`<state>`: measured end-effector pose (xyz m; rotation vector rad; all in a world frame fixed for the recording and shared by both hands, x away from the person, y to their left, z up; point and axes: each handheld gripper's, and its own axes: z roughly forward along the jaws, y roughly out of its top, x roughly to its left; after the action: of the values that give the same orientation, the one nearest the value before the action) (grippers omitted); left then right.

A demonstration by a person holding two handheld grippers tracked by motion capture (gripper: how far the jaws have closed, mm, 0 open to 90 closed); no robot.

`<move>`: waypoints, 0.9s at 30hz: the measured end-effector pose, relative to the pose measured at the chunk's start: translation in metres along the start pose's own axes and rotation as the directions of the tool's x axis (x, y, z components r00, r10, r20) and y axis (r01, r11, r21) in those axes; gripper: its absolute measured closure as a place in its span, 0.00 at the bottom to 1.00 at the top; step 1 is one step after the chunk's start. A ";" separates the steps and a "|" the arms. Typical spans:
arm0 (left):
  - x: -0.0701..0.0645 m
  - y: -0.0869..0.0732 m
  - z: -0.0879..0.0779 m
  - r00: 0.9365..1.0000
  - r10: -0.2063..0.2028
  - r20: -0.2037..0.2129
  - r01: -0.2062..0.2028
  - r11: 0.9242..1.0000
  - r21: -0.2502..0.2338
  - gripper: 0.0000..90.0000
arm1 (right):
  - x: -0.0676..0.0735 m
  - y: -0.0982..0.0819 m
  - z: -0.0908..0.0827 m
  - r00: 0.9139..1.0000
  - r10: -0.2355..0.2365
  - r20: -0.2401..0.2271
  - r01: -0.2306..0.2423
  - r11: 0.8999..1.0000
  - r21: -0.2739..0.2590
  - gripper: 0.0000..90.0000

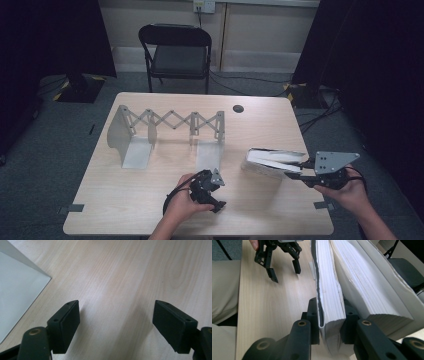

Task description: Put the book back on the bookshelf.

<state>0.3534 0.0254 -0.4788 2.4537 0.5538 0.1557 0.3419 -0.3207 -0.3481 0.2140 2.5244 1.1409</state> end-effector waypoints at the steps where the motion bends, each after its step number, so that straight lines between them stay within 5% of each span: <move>1: 0.000 -0.001 0.001 1.000 -0.003 0.000 0.003 1.000 0.000 0.24 | 0.000 0.000 -0.001 1.000 0.001 -0.004 -0.001 1.000 0.003 0.83; 18: 0.003 -0.003 0.003 1.000 0.011 -0.006 -0.011 1.000 -0.014 0.18 | -0.004 0.003 -0.007 0.998 0.025 -0.059 -0.025 1.000 -0.005 0.84; 27: 0.003 -0.004 0.004 1.000 0.014 -0.001 -0.014 1.000 -0.025 0.18 | -0.004 0.002 -0.011 0.988 0.051 -0.146 -0.060 0.997 -0.053 0.84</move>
<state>0.3558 0.0280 -0.4845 2.4338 0.5323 0.1689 0.3408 -0.3285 -0.3389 0.1941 2.6216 1.2918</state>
